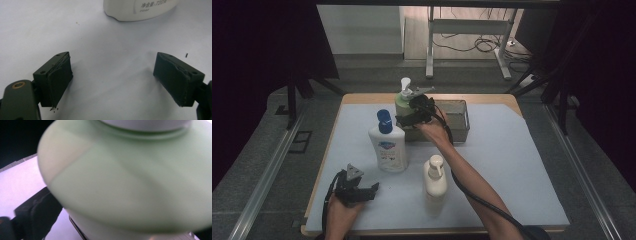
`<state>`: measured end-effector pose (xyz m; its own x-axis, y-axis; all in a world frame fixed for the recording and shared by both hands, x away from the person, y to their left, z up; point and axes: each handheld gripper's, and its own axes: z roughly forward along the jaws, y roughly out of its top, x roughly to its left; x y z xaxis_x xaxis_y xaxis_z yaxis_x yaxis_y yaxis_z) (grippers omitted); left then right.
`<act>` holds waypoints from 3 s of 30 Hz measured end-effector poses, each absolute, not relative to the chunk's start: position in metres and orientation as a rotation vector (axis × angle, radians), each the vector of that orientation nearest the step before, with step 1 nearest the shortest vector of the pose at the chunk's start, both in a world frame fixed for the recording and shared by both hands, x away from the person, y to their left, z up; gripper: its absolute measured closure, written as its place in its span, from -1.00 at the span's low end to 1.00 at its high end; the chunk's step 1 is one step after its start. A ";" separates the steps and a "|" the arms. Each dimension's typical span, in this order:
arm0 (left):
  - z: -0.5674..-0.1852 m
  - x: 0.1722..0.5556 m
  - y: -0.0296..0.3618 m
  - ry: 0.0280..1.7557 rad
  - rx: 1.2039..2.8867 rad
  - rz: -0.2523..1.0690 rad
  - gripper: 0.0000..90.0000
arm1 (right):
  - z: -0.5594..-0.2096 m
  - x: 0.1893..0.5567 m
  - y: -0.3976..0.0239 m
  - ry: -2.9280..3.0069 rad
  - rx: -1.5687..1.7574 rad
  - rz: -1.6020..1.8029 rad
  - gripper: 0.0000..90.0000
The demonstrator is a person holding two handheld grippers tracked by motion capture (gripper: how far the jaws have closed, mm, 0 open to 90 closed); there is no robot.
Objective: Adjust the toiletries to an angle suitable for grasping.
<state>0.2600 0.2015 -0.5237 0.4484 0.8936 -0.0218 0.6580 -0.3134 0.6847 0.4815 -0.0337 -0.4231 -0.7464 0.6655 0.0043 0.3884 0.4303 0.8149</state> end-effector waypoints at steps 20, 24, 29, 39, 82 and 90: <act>-0.524 0.260 0.202 1.293 2.076 0.486 -0.67 | -0.407 0.465 -0.059 2.349 0.850 1.231 -1.00; -0.524 0.260 0.202 1.292 2.075 0.486 -0.67 | -0.403 0.459 -0.066 2.355 0.828 1.231 -1.00; -0.524 0.260 0.202 1.292 2.075 0.486 -0.67 | -0.400 0.454 -0.072 2.367 0.825 1.216 -1.00; -0.524 0.260 0.202 1.292 2.075 0.486 -0.67 | -0.396 0.443 -0.087 2.407 0.786 1.193 -1.00; -0.524 0.260 0.201 1.292 2.077 0.487 -0.67 | -0.407 0.404 -0.144 2.420 0.894 1.126 -1.00; -0.524 0.260 0.201 1.292 2.077 0.487 -0.67 | -0.410 0.397 -0.153 2.422 0.899 1.106 -0.95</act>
